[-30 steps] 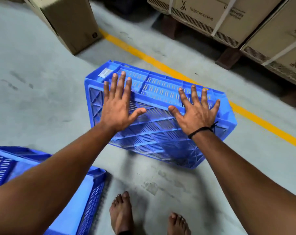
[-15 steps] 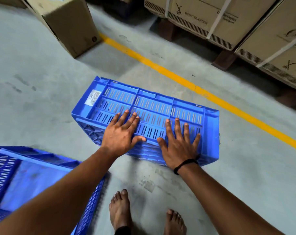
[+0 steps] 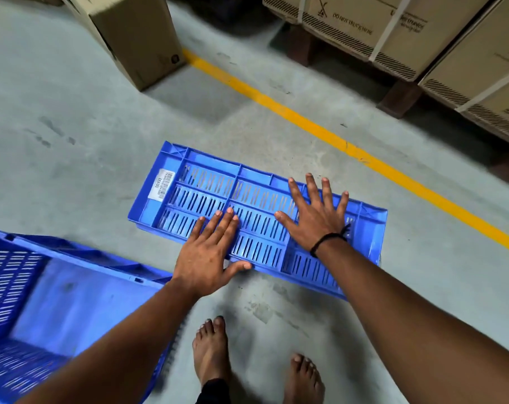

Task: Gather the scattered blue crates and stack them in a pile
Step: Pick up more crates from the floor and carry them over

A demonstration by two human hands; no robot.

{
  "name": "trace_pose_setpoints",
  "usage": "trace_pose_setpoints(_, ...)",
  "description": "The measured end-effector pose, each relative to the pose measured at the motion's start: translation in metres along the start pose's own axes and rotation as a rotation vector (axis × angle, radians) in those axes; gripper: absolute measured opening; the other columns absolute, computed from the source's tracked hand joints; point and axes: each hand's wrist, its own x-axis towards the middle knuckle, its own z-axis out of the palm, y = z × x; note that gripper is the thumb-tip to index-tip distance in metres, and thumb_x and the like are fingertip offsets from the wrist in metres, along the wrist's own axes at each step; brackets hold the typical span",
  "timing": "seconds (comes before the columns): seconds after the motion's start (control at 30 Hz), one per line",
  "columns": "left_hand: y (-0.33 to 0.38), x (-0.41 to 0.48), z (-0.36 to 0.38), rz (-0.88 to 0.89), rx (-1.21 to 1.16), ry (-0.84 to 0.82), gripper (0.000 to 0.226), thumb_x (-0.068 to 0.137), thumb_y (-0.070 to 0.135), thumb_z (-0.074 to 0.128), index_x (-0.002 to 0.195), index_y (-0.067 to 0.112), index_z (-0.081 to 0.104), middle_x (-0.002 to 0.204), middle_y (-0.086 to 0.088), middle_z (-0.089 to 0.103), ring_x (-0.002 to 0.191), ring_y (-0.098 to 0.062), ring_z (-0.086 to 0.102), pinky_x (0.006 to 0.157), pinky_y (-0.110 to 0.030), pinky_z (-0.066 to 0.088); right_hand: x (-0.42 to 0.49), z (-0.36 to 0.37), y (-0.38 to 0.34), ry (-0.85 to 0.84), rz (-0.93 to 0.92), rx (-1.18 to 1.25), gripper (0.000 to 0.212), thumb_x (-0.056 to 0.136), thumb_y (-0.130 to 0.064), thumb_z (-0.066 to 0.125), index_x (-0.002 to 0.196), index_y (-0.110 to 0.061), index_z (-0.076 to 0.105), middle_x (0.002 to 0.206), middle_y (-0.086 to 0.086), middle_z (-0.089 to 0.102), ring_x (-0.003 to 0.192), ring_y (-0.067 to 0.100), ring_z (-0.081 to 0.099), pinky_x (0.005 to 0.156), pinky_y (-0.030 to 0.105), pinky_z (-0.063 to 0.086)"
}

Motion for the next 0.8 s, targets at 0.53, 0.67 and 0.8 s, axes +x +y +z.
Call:
trace_pose_setpoints(0.53, -0.001, 0.159, -0.037, 0.134, -0.034, -0.045, 0.053, 0.086, 0.041, 0.059, 0.128, 0.010, 0.052, 0.121, -0.014, 0.060, 0.112, -0.035, 0.052, 0.100, -0.039, 0.034, 0.040, -0.009, 0.025, 0.049, -0.053, 0.312, 0.048, 0.086, -0.063, 0.046, 0.132, -0.048, 0.044, 0.122, -0.001, 0.063, 0.117, 0.023, 0.054, 0.095, 0.043, 0.030)
trace_pose_setpoints(0.67, -0.002, 0.150, -0.038, 0.196, -0.083, 0.073, 0.039, 0.082, 0.029, 0.066, 0.111, 0.004, 0.063, 0.097, -0.018, 0.066, 0.089, -0.039, 0.058, 0.082, -0.041, 0.045, 0.028, -0.021, 0.027, 0.156, -0.099, 0.294, 0.044, 0.088, -0.061, 0.046, 0.130, -0.047, 0.048, 0.099, 0.000, 0.065, 0.103, 0.024, 0.057, 0.087, 0.039, 0.027)
trace_pose_setpoints(0.8, 0.008, 0.151, -0.048, 0.190, -0.123, 0.223, 0.040, 0.081, 0.032, 0.068, 0.109, 0.005, 0.063, 0.095, -0.015, 0.068, 0.085, -0.036, 0.059, 0.080, -0.039, 0.046, 0.029, -0.044, 0.042, 0.306, -0.166, 0.261, 0.042, 0.085, -0.060, 0.051, 0.124, -0.045, 0.055, 0.090, -0.001, 0.064, 0.095, 0.024, 0.058, 0.081, 0.036, 0.023)
